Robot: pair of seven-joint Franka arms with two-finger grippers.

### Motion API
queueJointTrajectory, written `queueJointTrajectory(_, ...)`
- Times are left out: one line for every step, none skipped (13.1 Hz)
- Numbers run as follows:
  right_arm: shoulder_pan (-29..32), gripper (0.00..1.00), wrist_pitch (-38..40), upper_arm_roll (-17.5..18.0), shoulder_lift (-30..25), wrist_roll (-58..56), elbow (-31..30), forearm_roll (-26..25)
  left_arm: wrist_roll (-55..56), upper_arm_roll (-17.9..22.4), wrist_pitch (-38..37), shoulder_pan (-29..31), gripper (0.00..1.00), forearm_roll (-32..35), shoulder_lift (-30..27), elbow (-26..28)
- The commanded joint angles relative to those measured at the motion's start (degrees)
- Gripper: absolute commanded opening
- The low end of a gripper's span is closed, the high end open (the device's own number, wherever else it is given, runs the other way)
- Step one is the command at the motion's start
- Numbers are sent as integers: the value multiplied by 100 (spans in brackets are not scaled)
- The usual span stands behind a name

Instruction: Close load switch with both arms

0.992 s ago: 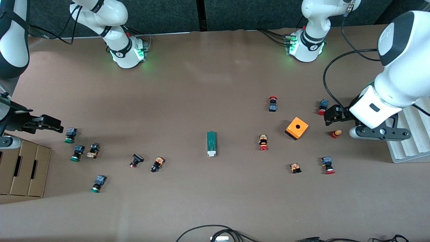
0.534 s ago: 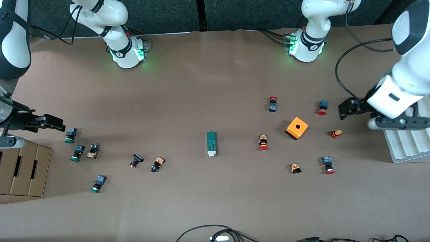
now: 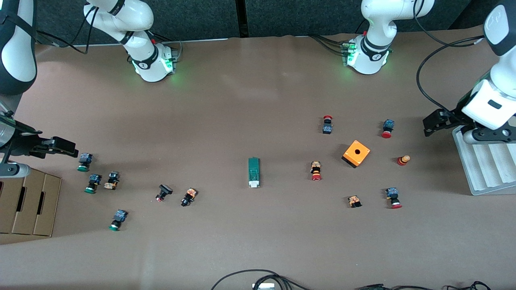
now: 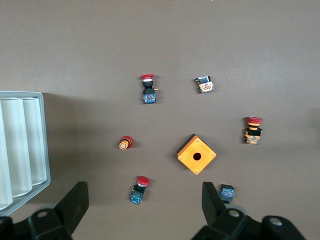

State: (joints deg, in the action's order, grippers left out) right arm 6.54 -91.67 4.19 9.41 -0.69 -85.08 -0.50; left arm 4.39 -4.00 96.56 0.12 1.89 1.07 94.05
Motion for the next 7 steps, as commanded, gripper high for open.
queueJointTrajectory(23,100,53,-6,-106,60,-79,76,-105,435,74,-398,100,-92,-107,131)
queueJointTrajectory(23,100,53,-6,-106,52,-79,76,-122,417,65,-363,100,-92,-125,149)
queueJointTrajectory(23,100,53,-6,-106,43,-79,76,-131,278,48,-154,100,-92,-125,149)
queueJointTrajectory(32,100,53,-6,-106,34,-79,76,-131,94,56,31,100,-92,-116,149)
queueJointTrajectory(32,100,53,-6,-106,34,-79,76,-131,83,48,41,100,-92,-116,149)
queueJointTrajectory(32,100,53,-6,-106,34,-79,76,-131,57,39,50,100,-92,-125,149)
queueJointTrajectory(23,100,53,-6,-97,25,-79,76,-131,39,30,50,100,-92,-125,149)
